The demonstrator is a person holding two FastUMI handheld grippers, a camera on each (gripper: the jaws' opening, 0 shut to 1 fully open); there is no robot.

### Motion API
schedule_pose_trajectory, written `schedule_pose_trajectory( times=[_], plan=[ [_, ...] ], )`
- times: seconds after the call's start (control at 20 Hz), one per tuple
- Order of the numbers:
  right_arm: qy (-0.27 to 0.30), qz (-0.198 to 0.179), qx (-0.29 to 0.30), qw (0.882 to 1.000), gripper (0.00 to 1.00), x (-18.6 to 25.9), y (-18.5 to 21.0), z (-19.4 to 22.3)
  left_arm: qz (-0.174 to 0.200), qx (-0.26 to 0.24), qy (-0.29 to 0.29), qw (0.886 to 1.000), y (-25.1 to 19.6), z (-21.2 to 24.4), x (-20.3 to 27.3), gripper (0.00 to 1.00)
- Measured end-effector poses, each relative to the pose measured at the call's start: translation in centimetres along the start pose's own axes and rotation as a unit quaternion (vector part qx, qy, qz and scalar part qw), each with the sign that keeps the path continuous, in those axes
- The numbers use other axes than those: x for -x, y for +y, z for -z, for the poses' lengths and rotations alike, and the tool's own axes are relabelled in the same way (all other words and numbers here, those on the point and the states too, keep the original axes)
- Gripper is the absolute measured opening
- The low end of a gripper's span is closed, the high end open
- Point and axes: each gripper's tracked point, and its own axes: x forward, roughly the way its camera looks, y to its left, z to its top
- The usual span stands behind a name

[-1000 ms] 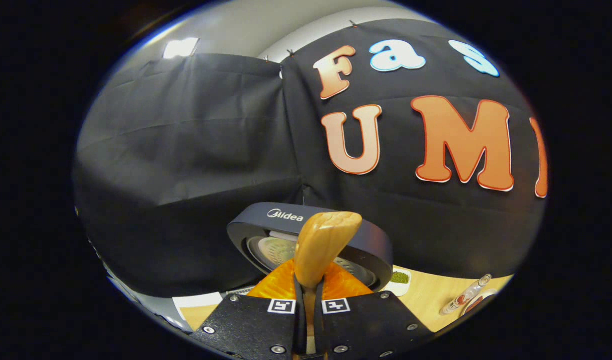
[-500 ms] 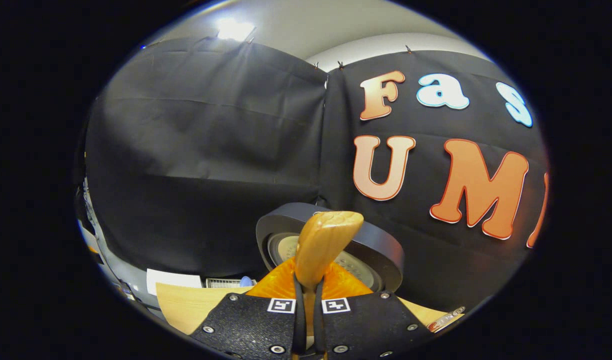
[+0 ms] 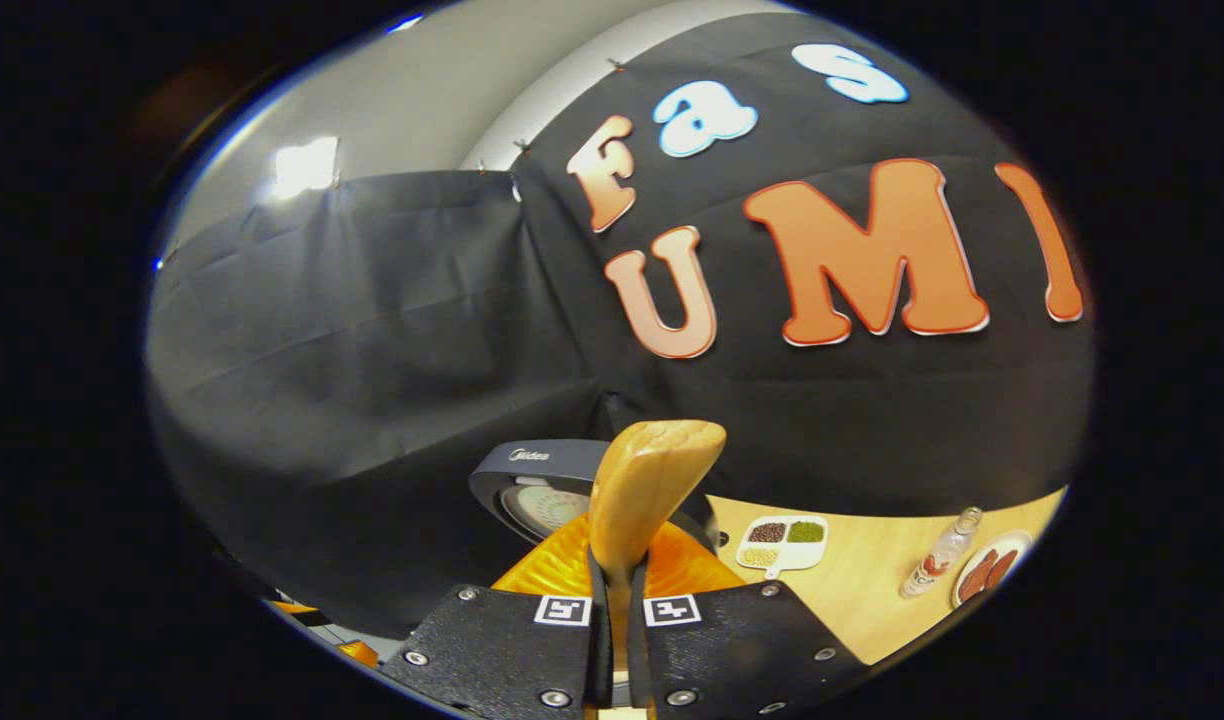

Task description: Close the left gripper, press the button to open the rice cooker; take a wooden spoon from the chopstick holder with the right hand, scoop a spoonful of rice and pour it into the rice cooker, then put the wooden spoon back into the chopstick holder.

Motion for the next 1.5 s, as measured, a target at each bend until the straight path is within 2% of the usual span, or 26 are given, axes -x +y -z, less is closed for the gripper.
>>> schedule_pose_trajectory(
  times=[0.15,0.2,0.3,0.35,0.45,0.5,0.55,0.6,0.7,0.8,1.0,1.05,1.25,1.5],
  plan=[
    [-0.004,0.035,-0.026,0.999,0.05,2.1,-3.2,-0.4,0.018,-0.005,-0.009,1.000,-2.1,-1.1,-0.1,0.93],
    [-0.006,0.050,-0.033,0.998,0.05,3.0,-4.0,-0.6,0.025,-0.007,-0.011,1.000,-2.9,-1.3,0.0,0.99],
    [-0.006,0.079,-0.047,0.996,0.05,5.2,-6.9,-0.4,0.037,-0.014,-0.015,0.999,-4.6,-1.7,0.3,0.99],
    [-0.006,0.094,-0.053,0.994,0.05,6.4,-8.3,-0.1,0.042,-0.017,-0.015,0.999,-5.3,-1.9,0.5,0.93],
    [-0.005,0.128,-0.063,0.990,0.05,9.1,-11.5,0.3,0.053,-0.017,-0.014,0.998,-6.8,-1.9,0.8,0.94],
    [-0.005,0.146,-0.069,0.987,0.05,10.6,-13.2,0.6,0.059,-0.016,-0.014,0.998,-7.5,-2.0,1.1,0.93],
    [-0.006,0.163,-0.075,0.984,0.05,12.1,-14.9,0.9,0.064,-0.016,-0.015,0.998,-8.2,-2.2,1.4,0.99],
    [-0.010,0.183,-0.083,0.980,0.05,13.9,-17.1,1.2,0.068,-0.018,-0.016,0.997,-8.8,-2.3,1.6,0.94],
    [-0.018,0.219,-0.095,0.971,0.05,17.2,-20.5,1.7,0.078,-0.024,-0.015,0.997,-10.2,-2.3,2.0,0.94],
    [-0.024,0.253,-0.102,0.962,0.06,20.3,-23.3,2.4,0.090,-0.025,-0.012,0.996,-11.6,-2.2,2.2,0.99],
    [-0.026,0.310,-0.104,0.945,0.06,25.6,-28.1,4.3,0.109,-0.020,-0.007,0.994,-13.9,-2.7,2.7,1.00],
    [-0.026,0.319,-0.109,0.941,0.06,26.5,-29.0,4.9,0.109,-0.022,-0.009,0.994,-14.2,-2.9,2.8,0.94],
    [-0.018,0.344,-0.114,0.932,0.08,28.8,-31.4,8.0,0.112,-0.025,-0.017,0.993,-15.3,-3.9,3.1,0.93],
    [0.014,0.356,-0.120,0.927,0.11,29.3,-33.5,12.4,0.104,-0.031,-0.022,0.994,-15.3,-4.2,3.8,0.93]
  ],
)
